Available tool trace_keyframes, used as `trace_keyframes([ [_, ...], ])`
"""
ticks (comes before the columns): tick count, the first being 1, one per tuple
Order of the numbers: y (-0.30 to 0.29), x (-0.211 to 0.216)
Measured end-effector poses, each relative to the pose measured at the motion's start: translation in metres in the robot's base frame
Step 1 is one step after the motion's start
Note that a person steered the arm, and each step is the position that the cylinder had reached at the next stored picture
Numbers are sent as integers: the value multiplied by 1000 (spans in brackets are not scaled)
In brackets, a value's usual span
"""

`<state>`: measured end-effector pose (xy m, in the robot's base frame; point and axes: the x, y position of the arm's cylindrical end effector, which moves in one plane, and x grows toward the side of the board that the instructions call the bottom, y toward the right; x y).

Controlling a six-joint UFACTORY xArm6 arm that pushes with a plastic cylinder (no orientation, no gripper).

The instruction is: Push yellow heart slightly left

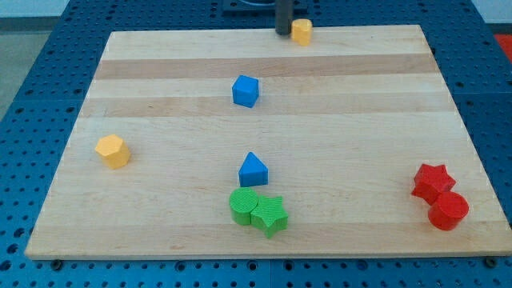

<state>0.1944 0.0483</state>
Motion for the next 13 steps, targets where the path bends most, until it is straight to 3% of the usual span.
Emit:
trace_keyframes([
  [3, 27, 102],
  [4, 83, 107],
  [5, 120, 80],
  [7, 121, 36],
  [13, 36, 48],
])
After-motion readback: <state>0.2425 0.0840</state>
